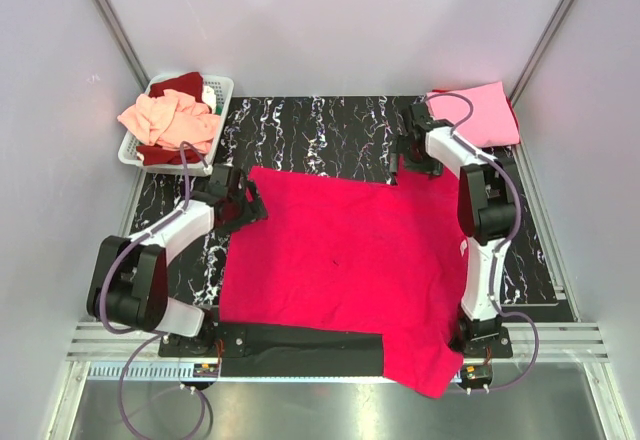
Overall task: Fold and stack the t-shirts
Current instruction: Flatten the tshirt out
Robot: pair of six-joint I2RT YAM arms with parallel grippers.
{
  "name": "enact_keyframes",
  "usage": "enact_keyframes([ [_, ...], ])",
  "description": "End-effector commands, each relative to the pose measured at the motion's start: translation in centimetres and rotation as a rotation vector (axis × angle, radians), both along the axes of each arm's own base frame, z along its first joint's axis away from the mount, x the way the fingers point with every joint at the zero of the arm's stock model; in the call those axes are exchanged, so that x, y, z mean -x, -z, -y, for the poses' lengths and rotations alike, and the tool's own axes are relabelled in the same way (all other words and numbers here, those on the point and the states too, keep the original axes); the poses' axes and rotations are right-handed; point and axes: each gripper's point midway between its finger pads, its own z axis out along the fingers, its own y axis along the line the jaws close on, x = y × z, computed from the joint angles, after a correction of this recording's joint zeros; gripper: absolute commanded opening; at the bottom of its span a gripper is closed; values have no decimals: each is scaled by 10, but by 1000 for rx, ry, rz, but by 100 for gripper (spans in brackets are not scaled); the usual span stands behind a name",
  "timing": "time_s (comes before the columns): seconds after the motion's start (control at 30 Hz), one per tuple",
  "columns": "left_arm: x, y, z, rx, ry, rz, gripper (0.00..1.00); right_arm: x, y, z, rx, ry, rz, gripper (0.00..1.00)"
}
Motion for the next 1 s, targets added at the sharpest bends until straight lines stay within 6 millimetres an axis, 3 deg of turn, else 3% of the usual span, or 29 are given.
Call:
enact_keyframes([
  [0.0,-10,8,5,30,-28,23,84,-27,-6,-26,-101,-56,33,100],
  [0.03,-8,18,-5,-18,-61,0,84,-26,7,-33,-130,-72,0,100],
  [0.17,4,38,-22,-90,-129,-67,82,-27,21,-78,-356,-171,-47,94],
  [0.37,8,37,-42,-121,-217,-81,82,-40,-4,-125,-570,-283,-44,92],
  [0.4,7,34,-45,-120,-223,-72,82,-40,0,-133,-607,-291,-64,92],
  [0.5,6,31,-55,-128,-243,-67,82,-58,-10,-139,-610,-280,-40,92],
  [0.53,6,32,-58,-131,-246,-71,82,-62,4,-138,-598,-262,-63,92],
  [0.6,5,34,-65,-142,-254,-84,82,-80,-5,-133,-553,-232,-33,93],
  [0.63,4,35,-67,-146,-258,-86,82,-83,12,-131,-535,-213,-57,93],
  [0.67,2,35,-70,-147,-271,-87,82,-96,-1,-130,-522,-206,-18,93],
  [0.7,0,38,-71,-145,-275,-94,81,-102,1,-129,-513,-189,-9,94],
  [0.73,-3,39,-70,-133,-277,-96,81,-107,15,-127,-501,-172,-19,95],
  [0.77,-13,32,-71,-126,-285,-76,81,-121,3,-125,-494,-167,31,96],
  [0.8,-16,34,-71,-131,-284,-87,81,-128,3,-123,-493,-151,48,97],
  [0.83,-21,32,-72,-134,-286,-83,80,-132,15,-122,-492,-137,42,98],
  [0.87,-32,24,-71,-130,-287,-66,80,-145,5,-119,-506,-128,91,98],
  [0.97,-48,20,-67,-117,-290,-63,80,-164,2,-118,-537,-124,164,98],
])
